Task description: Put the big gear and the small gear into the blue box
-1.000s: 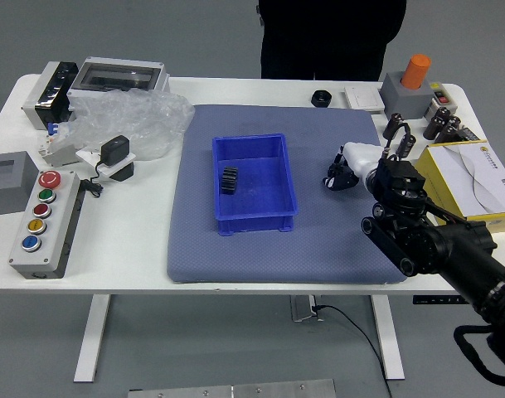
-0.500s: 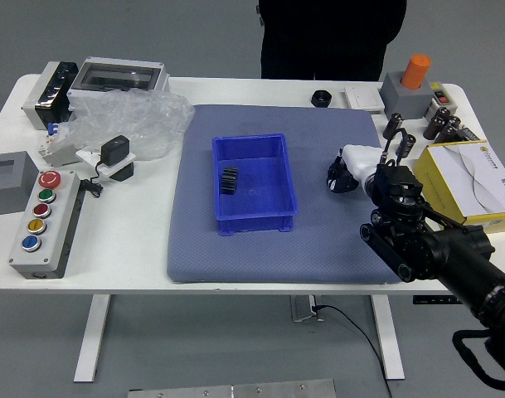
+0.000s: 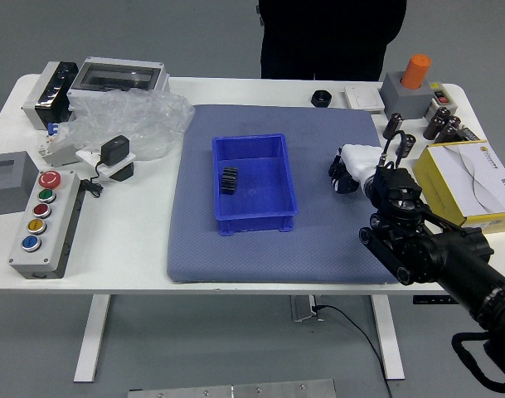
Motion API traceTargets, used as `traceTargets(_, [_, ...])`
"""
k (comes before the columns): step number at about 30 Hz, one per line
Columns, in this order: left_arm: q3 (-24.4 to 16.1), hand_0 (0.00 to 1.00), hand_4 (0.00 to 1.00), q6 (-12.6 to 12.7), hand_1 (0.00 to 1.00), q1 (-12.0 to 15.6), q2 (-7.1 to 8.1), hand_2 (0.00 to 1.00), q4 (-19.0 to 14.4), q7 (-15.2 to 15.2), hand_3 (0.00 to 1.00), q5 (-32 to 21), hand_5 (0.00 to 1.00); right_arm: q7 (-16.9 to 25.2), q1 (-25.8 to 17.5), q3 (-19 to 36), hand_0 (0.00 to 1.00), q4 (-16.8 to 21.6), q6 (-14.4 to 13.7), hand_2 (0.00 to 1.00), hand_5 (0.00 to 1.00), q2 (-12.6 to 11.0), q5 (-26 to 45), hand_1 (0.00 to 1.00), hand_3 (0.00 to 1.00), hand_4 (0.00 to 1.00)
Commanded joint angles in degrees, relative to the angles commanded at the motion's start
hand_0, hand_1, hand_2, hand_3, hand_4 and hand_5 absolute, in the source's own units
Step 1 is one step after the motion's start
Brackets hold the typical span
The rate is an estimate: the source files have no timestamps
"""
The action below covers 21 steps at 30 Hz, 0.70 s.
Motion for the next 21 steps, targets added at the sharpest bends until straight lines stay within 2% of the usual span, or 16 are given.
traceTargets(2, [0.0,0.841,0.709,0.0,0.806,0.0,0.00,0.813,0.0,0.0,0.848,-0.1,0.279,0.1,0.0,0.0,0.649,0.0,-0.3,0.504,0.204,0.0,0.1,0.467,0.625,0.606])
traceTargets(3, [0.1,0.841,0.707,0.0,0.805,0.0,0.00,0.813,0.0,0.0,0.848,-0.1,0.280,0.1,0.0,0.0,0.640,0.1,-0.5,0.469,0.212,0.0,0.1,0.450,0.581,0.629])
traceTargets(14, [0.1,0.841,0.705,0.0,0.806,0.0,0.01,0.813,0.0,0.0,0.848,-0.2,0.278,0.3,-0.1,0.6,0.633,0.7,-2.1,0.446,0.226,-0.2,0.2,0.441,0.557,0.628])
traceTargets(15, [0.1,0.841,0.704,0.0,0.806,0.0,0.01,0.813,0.0,0.0,0.849,-0.3,0.279,0.3,-0.1,0.7,0.635,0.8,-2.2,0.445,0.210,-0.3,0.2,0.440,0.552,0.601])
traceTargets(21, [0.2,0.841,0.703,0.1,0.806,0.0,0.04,0.813,0.0,0.0,0.849,-0.4,0.278,0.2,-0.2,1.2,0.638,1.7,-2.5,0.445,0.195,-0.9,0.3,0.438,0.554,0.578])
